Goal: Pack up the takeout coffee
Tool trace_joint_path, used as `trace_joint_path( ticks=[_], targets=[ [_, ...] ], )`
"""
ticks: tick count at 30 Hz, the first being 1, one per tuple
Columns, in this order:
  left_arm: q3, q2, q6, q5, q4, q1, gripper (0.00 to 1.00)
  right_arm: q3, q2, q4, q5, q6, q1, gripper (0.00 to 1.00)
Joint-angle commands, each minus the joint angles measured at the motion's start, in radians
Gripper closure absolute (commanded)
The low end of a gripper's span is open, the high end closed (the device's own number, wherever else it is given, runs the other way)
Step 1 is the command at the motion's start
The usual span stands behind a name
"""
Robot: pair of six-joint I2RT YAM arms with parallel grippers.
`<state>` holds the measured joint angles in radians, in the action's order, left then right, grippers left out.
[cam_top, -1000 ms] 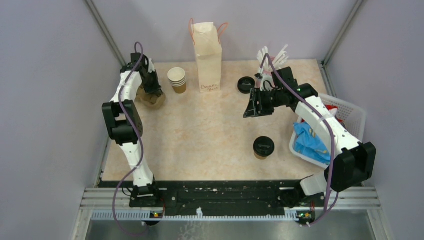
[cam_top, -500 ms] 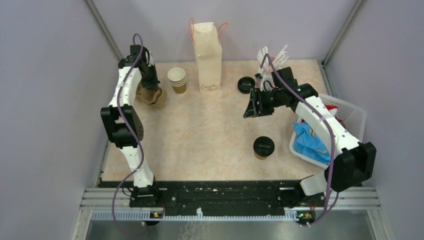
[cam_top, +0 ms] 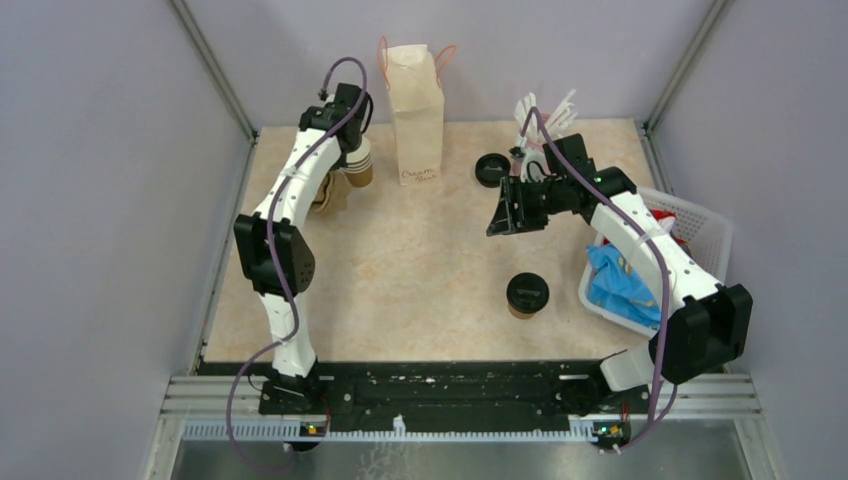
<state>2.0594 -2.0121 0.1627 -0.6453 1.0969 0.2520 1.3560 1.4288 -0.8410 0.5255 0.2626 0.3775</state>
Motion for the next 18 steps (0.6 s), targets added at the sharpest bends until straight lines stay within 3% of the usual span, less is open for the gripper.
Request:
trace_joint_path(
  ticks=[1, 7, 10, 14, 16, 18],
  targets=[
    [0.045, 0.073, -0.028, -0.29, -0.003, -0.01, 1.0, 0.038, -0.032, 0.02, 0.011, -0.005, 0.003, 0.52],
    [-0.156, 0.084, -0.248, -0.422, -0.167, 0.027, 1.0, 0.035, -0.034, 0.028, 0.019, -0.004, 0.007, 0.52],
    [-0.261, 0.082, -0.371, -0.577, -0.24, 0.078, 1.0, 0.035, -0.034, 0.026, 0.019, -0.003, 0.009, 0.52],
    [-0.263, 0.145, -0.372, -0.463, -0.258, 0.124, 1.0, 0.025, -0.048, 0.027, 0.011, -0.002, 0.008, 0.52],
    [-0.384, 0.141, -0.458, -0.406, -0.344, 0.12, 1.0, 0.018, -0.045, 0.037, 0.019, -0.001, 0.009, 0.52],
    [-0.477, 0.118, -0.561, -0.533, -0.432, 0.134, 1.0, 0.017, -0.04, 0.044, 0.027, 0.003, 0.008, 0.52]
  ],
)
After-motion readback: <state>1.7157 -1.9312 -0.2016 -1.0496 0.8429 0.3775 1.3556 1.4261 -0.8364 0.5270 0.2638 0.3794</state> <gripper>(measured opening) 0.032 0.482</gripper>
